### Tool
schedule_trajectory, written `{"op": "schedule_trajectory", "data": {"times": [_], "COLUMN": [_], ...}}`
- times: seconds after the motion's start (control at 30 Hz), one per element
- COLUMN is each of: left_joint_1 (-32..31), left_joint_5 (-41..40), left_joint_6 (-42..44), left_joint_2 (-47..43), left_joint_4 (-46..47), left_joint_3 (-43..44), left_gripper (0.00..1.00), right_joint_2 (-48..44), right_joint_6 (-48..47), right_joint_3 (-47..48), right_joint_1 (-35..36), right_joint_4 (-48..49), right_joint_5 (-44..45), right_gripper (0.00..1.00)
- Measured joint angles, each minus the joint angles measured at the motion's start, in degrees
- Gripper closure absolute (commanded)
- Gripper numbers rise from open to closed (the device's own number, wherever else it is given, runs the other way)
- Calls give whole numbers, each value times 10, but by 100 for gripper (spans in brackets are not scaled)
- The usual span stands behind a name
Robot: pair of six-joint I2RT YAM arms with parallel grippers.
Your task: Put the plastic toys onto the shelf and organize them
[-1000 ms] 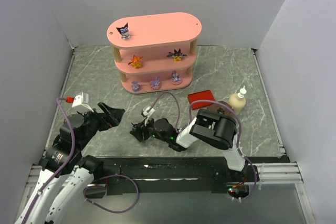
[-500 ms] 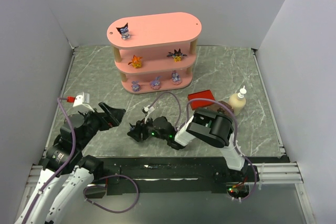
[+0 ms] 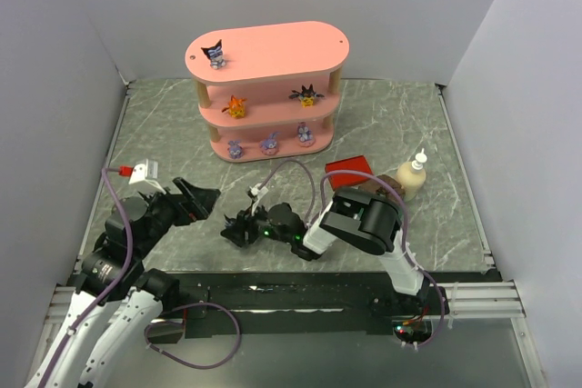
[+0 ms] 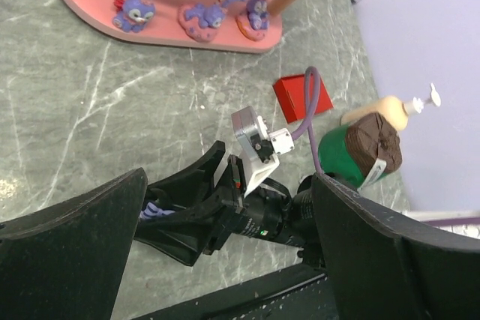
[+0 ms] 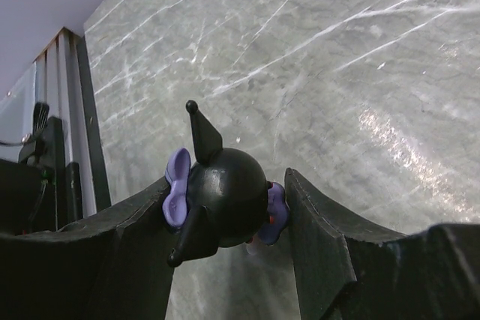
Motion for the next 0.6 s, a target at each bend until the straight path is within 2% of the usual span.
{"op": "schedule_trajectory", "data": {"times": [0.17, 0.4, 0.6], "left_joint_1": [0, 0, 0], "left_joint_5": [49, 126, 138], "left_joint_6": [10, 2, -40], "left_joint_2": [22, 101, 105], "left_joint_4": [4, -35, -61], "left_joint_3": [-2, 5, -5], "left_gripper": [1, 7, 16], "right_joint_2": [-12, -99, -175], "right_joint_6": [-26, -79, -109], "right_joint_3": [-31, -90, -113], "right_joint_1": [-1, -1, -1], "right_joint_4": [21, -17, -36], "right_joint_5": [-45, -134, -176], "right_gripper": [100, 100, 100]}}
